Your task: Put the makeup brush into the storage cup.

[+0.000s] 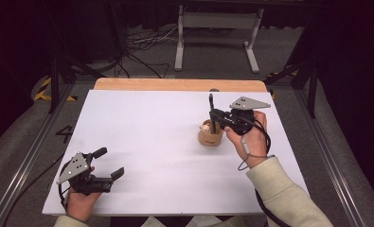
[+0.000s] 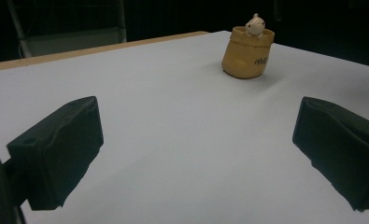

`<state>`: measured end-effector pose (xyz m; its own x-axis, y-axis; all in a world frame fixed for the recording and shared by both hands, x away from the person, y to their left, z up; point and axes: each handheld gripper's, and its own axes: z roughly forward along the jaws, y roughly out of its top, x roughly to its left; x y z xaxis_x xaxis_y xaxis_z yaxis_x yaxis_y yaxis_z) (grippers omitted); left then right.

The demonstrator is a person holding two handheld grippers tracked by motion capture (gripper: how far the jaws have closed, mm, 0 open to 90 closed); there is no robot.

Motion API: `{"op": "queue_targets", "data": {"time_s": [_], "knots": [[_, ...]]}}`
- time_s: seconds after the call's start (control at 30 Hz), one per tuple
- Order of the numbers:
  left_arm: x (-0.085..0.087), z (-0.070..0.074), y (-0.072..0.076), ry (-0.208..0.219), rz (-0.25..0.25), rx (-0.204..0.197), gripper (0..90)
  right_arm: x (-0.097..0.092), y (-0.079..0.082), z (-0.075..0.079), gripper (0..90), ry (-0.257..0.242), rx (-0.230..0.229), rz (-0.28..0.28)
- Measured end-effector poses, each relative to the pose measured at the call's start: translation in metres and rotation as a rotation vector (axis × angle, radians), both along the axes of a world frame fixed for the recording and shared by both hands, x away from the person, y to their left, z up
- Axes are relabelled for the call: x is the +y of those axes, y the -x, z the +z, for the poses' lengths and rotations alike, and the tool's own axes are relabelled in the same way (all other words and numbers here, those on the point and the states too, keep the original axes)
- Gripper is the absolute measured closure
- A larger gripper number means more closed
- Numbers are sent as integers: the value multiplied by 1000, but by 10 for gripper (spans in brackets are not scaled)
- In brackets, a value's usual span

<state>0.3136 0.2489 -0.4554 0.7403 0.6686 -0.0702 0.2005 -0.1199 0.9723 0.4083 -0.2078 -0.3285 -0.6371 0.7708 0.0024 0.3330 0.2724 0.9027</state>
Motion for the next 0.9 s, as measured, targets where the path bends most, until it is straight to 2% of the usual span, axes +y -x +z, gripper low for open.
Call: {"op": "queue_targets", "data": {"time_s": [0.17,0.4,0.67,0.8,0.9], "knots": [[0,0,0,0,3,-1,25,-3,1,-3,789,-42,-18,-61],[0,0,0,2,2,-2,25,-4,2,-6,790,-56,-48,-124],[0,0,0,2,4,-1,25,-3,1,-18,789,-84,-76,-155],[0,0,0,2,1,0,25,-4,-1,-21,789,-76,-94,-169],[0,0,0,1,1,0,25,-5,-4,-24,789,-59,-131,-165]]}}
